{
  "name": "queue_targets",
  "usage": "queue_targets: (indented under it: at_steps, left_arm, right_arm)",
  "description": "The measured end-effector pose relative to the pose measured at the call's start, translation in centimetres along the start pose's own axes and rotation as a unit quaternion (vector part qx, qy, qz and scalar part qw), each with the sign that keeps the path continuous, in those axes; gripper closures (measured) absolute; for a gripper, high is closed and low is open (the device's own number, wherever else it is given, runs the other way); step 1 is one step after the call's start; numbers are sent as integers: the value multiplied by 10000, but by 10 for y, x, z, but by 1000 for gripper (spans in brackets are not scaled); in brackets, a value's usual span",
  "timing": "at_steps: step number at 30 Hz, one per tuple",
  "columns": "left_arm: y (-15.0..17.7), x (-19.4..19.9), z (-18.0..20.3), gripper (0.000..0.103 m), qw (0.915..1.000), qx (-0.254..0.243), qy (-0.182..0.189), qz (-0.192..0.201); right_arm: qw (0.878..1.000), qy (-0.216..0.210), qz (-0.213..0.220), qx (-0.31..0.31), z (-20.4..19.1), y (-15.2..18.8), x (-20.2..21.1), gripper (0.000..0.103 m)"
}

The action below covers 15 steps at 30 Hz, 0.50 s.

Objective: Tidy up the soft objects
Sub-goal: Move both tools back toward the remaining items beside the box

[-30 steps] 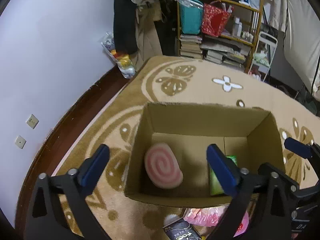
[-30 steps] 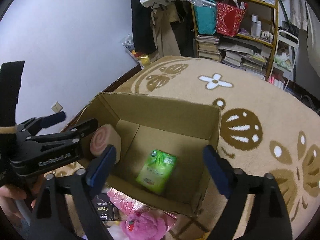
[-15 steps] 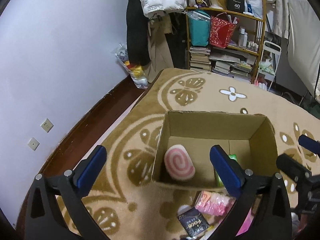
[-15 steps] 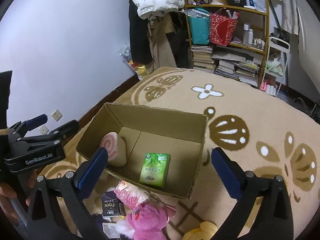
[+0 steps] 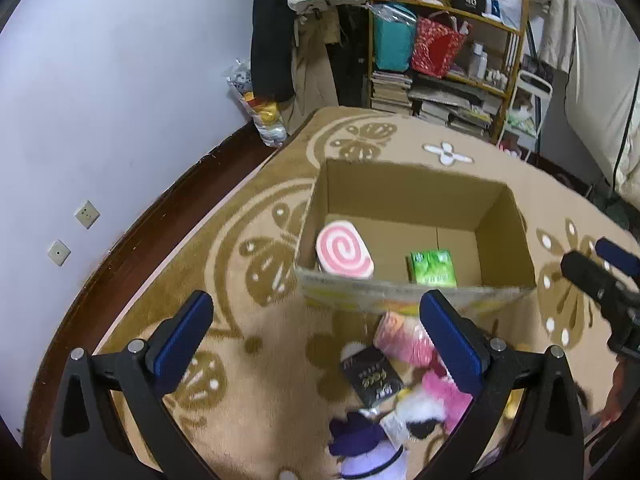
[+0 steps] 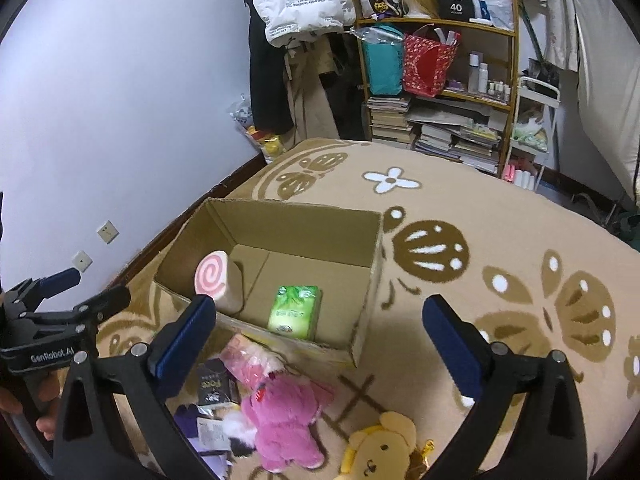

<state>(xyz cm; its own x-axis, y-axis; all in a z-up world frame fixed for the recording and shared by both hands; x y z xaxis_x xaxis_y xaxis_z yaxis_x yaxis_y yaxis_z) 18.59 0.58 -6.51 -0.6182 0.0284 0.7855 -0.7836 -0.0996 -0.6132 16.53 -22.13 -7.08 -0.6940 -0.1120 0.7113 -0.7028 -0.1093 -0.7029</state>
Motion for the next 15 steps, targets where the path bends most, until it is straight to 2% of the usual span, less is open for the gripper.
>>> queue_targets:
  at_steps: [4, 9, 15]
  left_arm:
    - [15, 4, 3, 1, 10000, -23, -39, -63]
    - [43, -2, 3, 1, 9991, -73, -24, -419]
    - [69, -13, 1, 1, 9977, -151, -146, -637]
  right_arm:
    - [10000, -14, -80, -42, 0, 12, 5, 0]
    - [9991, -125, -402, -102, -2, 34, 9, 0]
    - [9977, -234, -612, -145, -6, 61, 6, 0]
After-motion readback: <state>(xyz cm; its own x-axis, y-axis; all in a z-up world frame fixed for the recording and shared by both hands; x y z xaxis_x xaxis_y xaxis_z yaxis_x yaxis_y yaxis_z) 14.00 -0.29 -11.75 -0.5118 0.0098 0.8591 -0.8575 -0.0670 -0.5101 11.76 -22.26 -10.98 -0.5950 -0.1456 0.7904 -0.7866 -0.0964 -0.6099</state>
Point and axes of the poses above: each gripper's, at about its wrist camera, not at the fingertips, and x roughly against the way its jaws point, z to its right, y to its underside, the point moved 7 cm from there along -x, roughly the way its jaws point, and after that the axes turned 14 degrees about x, right-handed, at the moved point
